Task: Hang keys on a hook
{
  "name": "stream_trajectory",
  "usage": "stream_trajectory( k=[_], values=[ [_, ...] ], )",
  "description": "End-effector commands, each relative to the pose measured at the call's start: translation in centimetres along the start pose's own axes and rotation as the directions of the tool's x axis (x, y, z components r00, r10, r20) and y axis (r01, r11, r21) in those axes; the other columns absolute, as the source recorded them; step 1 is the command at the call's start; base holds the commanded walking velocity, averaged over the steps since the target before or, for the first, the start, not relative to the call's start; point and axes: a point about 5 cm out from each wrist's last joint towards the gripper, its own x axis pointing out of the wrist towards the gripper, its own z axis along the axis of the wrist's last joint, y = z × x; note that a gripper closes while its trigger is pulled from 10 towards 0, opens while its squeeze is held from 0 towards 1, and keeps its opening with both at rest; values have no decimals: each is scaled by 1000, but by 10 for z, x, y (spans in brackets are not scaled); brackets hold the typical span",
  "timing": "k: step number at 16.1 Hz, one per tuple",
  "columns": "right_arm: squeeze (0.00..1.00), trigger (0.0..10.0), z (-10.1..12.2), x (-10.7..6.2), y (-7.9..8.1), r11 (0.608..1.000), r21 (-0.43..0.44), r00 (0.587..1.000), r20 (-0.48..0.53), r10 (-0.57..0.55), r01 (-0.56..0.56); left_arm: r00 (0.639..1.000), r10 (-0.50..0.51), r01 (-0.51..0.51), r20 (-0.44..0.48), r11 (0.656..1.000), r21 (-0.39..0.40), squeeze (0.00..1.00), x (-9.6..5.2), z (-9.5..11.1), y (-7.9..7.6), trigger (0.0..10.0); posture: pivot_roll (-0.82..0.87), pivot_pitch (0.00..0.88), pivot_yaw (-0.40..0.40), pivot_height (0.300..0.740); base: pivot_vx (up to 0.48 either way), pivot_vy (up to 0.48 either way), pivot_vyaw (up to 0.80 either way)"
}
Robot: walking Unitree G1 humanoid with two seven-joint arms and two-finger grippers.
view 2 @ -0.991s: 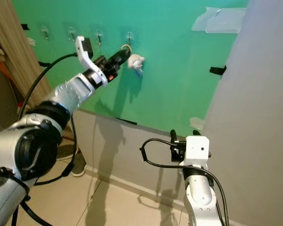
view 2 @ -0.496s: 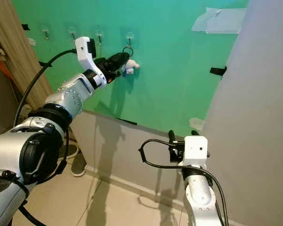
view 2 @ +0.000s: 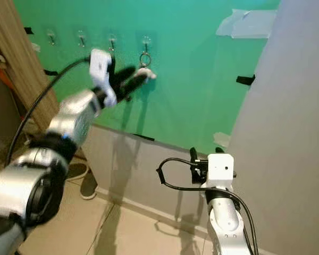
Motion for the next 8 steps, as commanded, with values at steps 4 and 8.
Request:
stream_trajectory(
  k=[4,8],
  values=[
    [0,10000,-5,3,-6,1000,16,1000,-16,-15,15,998,61,-59,-6,986,154,1000,-49,-25,-8,10000,-133,0,35,740,0,0,0],
    [0,10000,-11,3,-7,1000,16,999,-35,-13,14,981,188,-185,-39,980,74,1000,-92,-59,-37,10000,-104,0,11,740,0,0,0]
  ],
)
